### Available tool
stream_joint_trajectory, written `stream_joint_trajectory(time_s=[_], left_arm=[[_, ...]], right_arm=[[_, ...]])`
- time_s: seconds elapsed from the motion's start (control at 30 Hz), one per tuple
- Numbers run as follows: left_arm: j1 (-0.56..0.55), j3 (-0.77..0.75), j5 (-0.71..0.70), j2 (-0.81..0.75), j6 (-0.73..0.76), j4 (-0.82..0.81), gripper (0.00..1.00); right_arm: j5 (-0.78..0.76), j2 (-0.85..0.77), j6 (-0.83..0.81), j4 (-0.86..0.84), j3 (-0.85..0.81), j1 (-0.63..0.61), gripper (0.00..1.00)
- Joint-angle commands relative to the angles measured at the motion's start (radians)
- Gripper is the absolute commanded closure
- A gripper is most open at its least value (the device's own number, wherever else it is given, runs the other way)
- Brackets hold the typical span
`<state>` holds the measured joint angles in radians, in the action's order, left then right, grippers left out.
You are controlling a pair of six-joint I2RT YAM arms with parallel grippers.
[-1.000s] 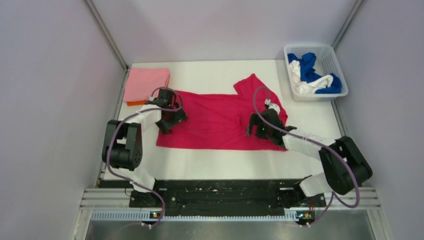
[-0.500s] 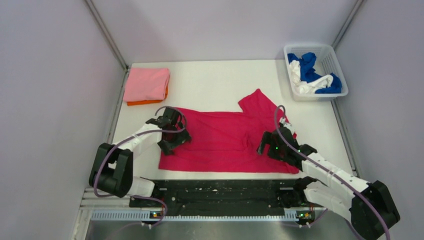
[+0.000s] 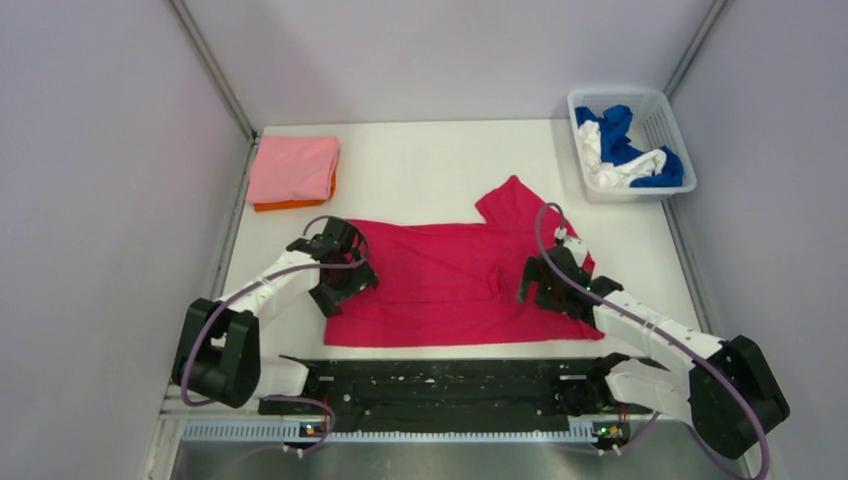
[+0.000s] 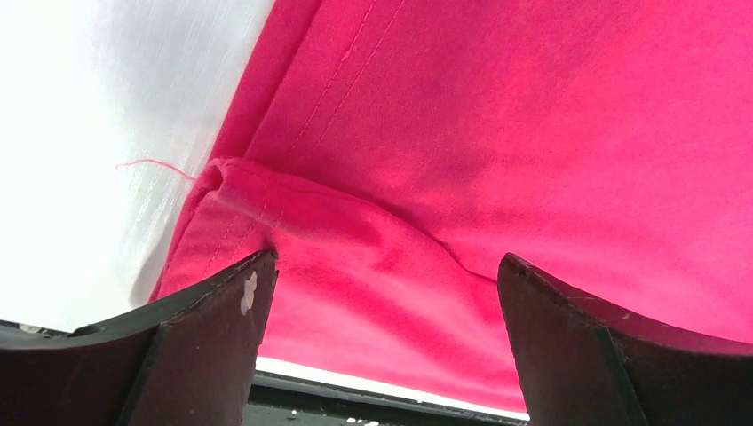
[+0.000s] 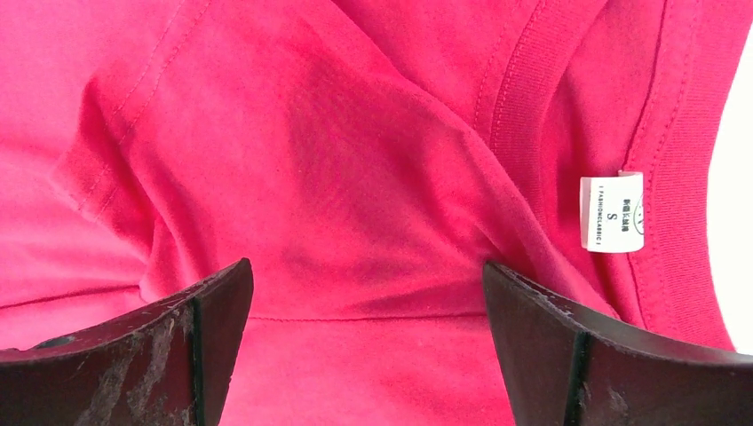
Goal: Fold and stack the t-shirts
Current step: Grab the side of the flattened tshirt furthest away from the robot with both arms
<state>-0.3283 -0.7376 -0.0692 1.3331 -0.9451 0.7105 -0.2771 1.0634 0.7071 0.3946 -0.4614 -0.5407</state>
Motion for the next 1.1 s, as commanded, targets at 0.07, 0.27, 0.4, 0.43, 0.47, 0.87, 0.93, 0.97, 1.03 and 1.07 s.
stream_joint_trajectory(time_s=[0.07, 0.27, 0.4, 0.43, 0.47, 0.87, 0.93, 0.97, 1.03, 1.07], left_arm=[[-0.002, -0.165, -0.054, -0.035, 0.036, 0.035, 0.01], [0.027, -0.358, -0.223, 0.032, 0.104, 0.030, 0.01], [0.095, -0.524, -0.198, 0.192, 0.162, 0.021, 0.01], [0.113, -0.561, -0.199, 0.240, 0.167, 0.019, 0.01], [0.133, -0.600, -0.183, 0.299, 0.174, 0.029, 0.03], [0.216, -1.007, -0.202, 0.805, 0.187, 0.207, 0.24], [0.216, -1.007, -0.214, 0.819, 0.178, 0.208, 0.28], [0.216, -1.003, -0.222, 0.821, 0.171, 0.207, 0.29], [0.216, -0.994, -0.219, 0.824, 0.171, 0.199, 0.35], [0.216, -0.990, -0.212, 0.824, 0.175, 0.192, 0.40]], right_arm=[[0.059, -0.075, -0.099, 0.057, -0.147, -0.006, 0.01], [0.086, -0.122, -0.181, -0.045, -0.219, -0.006, 0.01], [0.015, -0.023, -0.186, -0.151, -0.278, 0.000, 0.01], [0.005, 0.009, -0.186, -0.162, -0.295, 0.009, 0.01], [-0.001, 0.043, -0.186, -0.169, -0.313, 0.016, 0.01], [0.011, 0.134, -0.202, -0.191, -0.314, 0.072, 0.01], [0.010, 0.126, -0.204, -0.193, -0.307, 0.078, 0.01], [0.010, 0.124, -0.204, -0.193, -0.305, 0.080, 0.01], [0.010, 0.128, -0.208, -0.193, -0.306, 0.082, 0.01], [0.010, 0.132, -0.207, -0.194, -0.307, 0.083, 0.01]])
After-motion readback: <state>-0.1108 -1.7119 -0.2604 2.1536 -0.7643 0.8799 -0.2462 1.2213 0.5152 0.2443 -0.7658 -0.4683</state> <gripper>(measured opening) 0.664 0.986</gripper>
